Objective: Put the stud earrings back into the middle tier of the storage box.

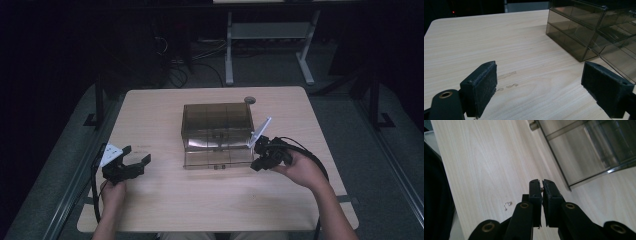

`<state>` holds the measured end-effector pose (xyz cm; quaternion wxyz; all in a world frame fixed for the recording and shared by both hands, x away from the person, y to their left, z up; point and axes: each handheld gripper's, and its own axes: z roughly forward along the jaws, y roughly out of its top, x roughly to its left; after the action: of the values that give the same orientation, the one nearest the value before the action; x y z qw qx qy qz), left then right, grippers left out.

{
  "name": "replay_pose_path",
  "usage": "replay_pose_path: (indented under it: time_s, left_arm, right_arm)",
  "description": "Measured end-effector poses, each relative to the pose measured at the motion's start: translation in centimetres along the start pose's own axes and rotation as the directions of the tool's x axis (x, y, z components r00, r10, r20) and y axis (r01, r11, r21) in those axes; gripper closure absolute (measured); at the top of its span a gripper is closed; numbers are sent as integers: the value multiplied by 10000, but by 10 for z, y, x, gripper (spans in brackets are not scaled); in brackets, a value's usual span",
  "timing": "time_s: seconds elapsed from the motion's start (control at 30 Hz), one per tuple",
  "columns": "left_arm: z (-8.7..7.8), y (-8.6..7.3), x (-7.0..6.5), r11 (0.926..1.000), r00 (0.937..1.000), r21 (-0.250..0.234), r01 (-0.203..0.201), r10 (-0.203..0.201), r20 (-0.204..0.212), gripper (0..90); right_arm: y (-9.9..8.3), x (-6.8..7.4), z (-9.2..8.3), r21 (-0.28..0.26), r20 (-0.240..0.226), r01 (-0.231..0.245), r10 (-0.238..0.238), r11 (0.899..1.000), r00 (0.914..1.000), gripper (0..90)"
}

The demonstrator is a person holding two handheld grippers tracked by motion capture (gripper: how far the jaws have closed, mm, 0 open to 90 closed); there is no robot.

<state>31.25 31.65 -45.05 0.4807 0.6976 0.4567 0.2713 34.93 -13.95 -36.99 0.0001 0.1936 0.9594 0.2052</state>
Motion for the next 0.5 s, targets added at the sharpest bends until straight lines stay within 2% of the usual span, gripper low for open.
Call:
replay_pose_path:
  time_s: [0.3, 0.5]
  left_arm:
    - [0, 0, 0, 10000, 10000, -16, 22, -22, 15, 128]
    - [0, 0, 0, 10000, 10000, -26, 43, -43, 18, 128]
  right_arm:
    - [19, -11, -1, -155, -34, 31, -32, 9999, 10000, 851]
    - [28, -18, 1, -65, 69, -42, 43, 10000, 10000, 850]
